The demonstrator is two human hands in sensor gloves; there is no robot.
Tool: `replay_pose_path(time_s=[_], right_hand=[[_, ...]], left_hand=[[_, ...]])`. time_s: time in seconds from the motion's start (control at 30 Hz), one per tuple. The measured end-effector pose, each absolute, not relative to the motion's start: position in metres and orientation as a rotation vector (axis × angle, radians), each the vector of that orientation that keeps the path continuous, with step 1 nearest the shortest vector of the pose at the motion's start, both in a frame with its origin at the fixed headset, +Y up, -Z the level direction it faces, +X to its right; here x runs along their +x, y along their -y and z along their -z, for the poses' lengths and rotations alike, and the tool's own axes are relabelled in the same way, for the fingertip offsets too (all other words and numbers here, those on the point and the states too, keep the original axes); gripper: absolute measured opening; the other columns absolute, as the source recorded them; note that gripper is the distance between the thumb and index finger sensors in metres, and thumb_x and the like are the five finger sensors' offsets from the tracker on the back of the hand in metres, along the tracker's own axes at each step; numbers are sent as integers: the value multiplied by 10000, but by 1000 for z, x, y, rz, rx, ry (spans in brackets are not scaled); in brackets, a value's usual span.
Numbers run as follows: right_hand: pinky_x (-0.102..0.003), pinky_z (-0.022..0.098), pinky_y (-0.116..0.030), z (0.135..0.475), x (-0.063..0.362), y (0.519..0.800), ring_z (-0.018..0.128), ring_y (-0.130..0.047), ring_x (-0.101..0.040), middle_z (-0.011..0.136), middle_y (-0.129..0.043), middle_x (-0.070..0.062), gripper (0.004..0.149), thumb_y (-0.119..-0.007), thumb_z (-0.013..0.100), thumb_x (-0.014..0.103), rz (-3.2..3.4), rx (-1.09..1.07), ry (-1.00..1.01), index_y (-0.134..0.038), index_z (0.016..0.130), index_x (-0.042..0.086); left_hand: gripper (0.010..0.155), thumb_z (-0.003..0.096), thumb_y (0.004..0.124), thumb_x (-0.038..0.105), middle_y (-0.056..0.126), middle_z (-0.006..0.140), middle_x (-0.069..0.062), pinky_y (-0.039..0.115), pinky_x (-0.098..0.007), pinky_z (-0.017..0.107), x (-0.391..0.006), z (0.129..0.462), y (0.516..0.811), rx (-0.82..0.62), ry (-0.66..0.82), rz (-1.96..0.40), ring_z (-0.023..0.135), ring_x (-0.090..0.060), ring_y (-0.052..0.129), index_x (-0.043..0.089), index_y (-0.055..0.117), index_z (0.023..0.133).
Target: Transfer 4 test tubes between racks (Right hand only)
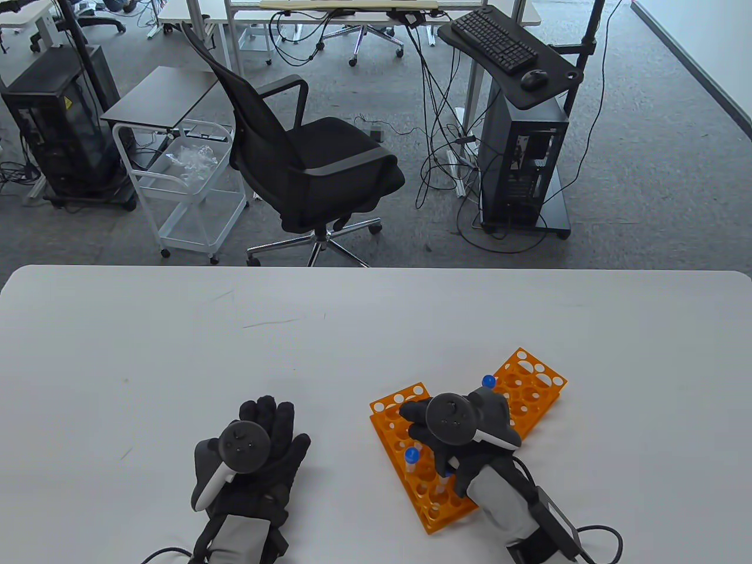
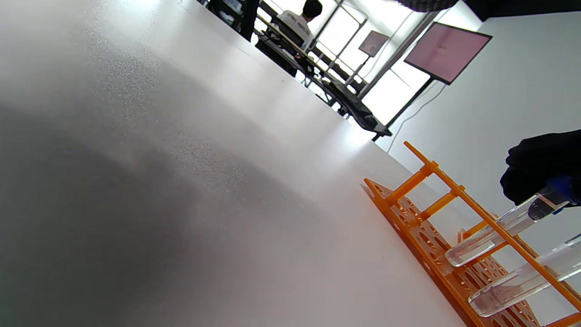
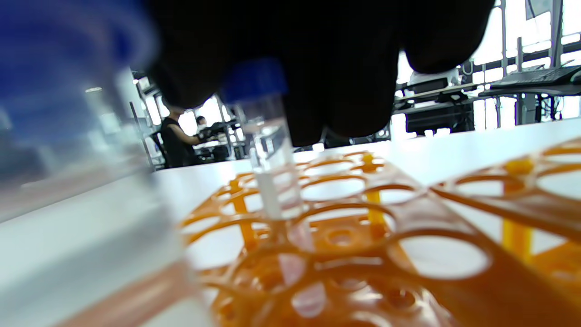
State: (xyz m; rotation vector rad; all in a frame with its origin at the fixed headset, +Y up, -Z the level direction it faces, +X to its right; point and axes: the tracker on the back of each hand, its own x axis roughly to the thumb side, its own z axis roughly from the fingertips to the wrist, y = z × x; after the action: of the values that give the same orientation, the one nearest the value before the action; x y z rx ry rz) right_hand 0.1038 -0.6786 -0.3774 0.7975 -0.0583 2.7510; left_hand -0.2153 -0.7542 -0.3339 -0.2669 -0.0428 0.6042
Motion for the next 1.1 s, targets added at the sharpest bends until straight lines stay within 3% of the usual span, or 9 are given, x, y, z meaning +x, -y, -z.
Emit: replay_pose_path(time_s=[0.8, 1.1], right_hand=[[-641, 583, -642, 380, 156, 642, 753, -872, -431, 866, -929, -156, 475, -824, 457, 314, -2653, 594, 280, -830, 902, 146], [-651, 601, -611, 388, 177, 647, 804, -818, -451, 925, -869, -177, 512, -826, 457, 308, -2755, 460, 367, -788, 938, 138]], left_hand=[[681, 576, 458, 638, -64, 1172, 130, -136, -400, 765, -215, 334, 754, -267, 43, -604, 1038, -108, -218, 421, 141, 1138], [682, 575, 458, 639, -64, 1172, 131, -136, -400, 765, -215, 334, 754, -264, 45, -607, 1038, -110, -220, 422, 140, 1138]])
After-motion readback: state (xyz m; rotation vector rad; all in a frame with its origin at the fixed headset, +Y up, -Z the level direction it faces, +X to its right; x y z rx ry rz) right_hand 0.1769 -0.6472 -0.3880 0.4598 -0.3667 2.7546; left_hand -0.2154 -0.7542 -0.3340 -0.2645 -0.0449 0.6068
